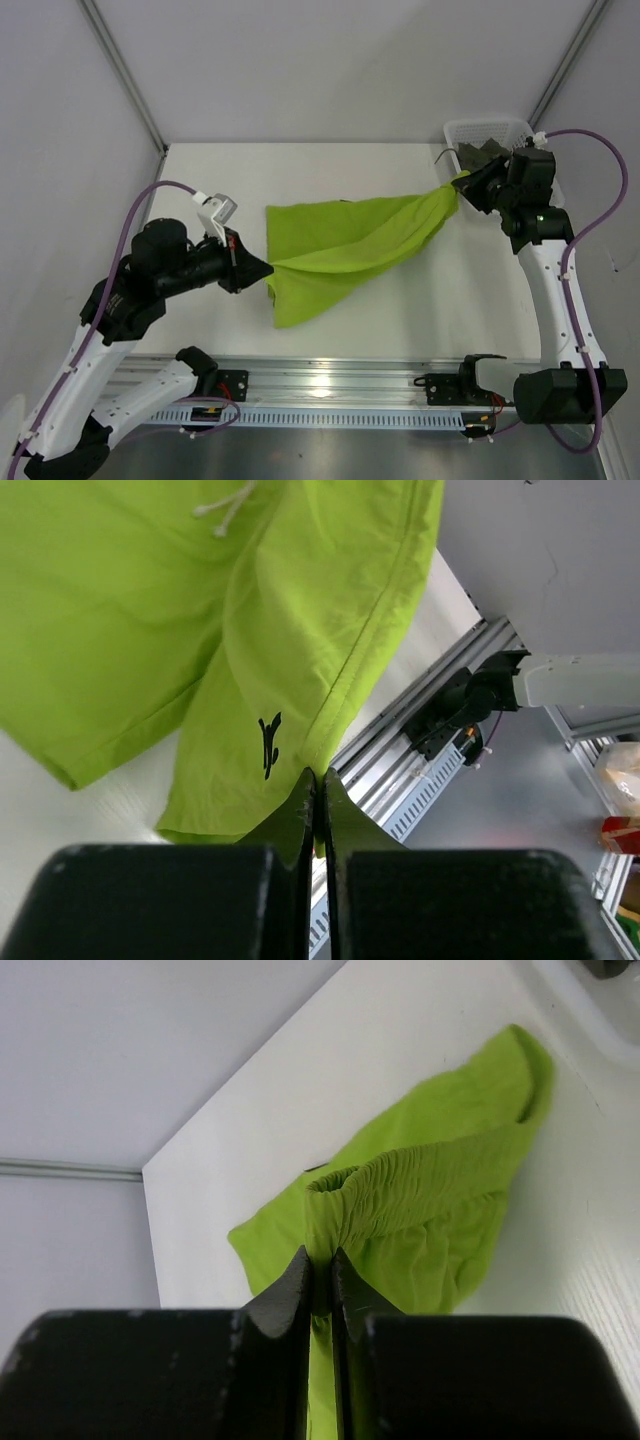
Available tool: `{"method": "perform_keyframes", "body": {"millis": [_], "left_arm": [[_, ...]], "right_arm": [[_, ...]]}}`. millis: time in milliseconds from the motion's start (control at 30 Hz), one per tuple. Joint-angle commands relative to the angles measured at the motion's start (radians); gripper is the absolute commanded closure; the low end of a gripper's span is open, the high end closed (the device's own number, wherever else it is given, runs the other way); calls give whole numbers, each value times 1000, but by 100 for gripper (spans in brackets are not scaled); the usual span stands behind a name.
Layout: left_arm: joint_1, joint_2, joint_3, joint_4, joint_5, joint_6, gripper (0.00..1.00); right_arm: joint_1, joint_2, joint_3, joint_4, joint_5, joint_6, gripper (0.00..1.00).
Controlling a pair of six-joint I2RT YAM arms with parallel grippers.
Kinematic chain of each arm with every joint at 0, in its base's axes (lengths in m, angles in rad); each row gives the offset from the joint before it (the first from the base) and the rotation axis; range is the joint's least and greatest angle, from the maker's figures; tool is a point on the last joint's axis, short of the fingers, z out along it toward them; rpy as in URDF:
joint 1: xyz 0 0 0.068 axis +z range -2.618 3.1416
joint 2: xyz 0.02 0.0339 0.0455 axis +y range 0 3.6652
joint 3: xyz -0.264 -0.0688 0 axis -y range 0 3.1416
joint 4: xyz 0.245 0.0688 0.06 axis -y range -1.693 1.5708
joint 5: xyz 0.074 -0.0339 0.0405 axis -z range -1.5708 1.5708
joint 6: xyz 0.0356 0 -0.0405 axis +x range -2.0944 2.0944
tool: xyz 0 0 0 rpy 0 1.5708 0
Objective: Fold and stack the shorts
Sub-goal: Fold the shorts
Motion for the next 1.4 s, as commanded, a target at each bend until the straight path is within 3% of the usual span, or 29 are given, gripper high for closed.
{"method": "perform_keyframes", "body": {"millis": [0, 200, 400, 633, 1033, 1167, 1367], "left_arm": [[-7, 5, 54, -29, -60, -25, 100], [11, 126, 106, -25, -118, 45, 100], [124, 221, 146, 29, -45, 110, 100], [163, 275, 159, 62, 9, 164, 100], [198, 311, 150, 125, 41, 184, 100], [215, 311, 142, 147, 41, 173, 100], [250, 349, 159, 174, 21, 168, 100]], "right_arm": [[-7, -13, 23, -12, 14, -20, 100], [-7, 71, 53, -18, 24, -24, 100], [-43, 67, 36, -67, 94, -12, 100], [-44, -134, -149, -92, 134, 75, 100], [-43, -485, -314, -425, 303, 215, 100], [-43, -524, -334, -445, 326, 238, 100], [-43, -450, -384, -368, 278, 279, 100]]}}
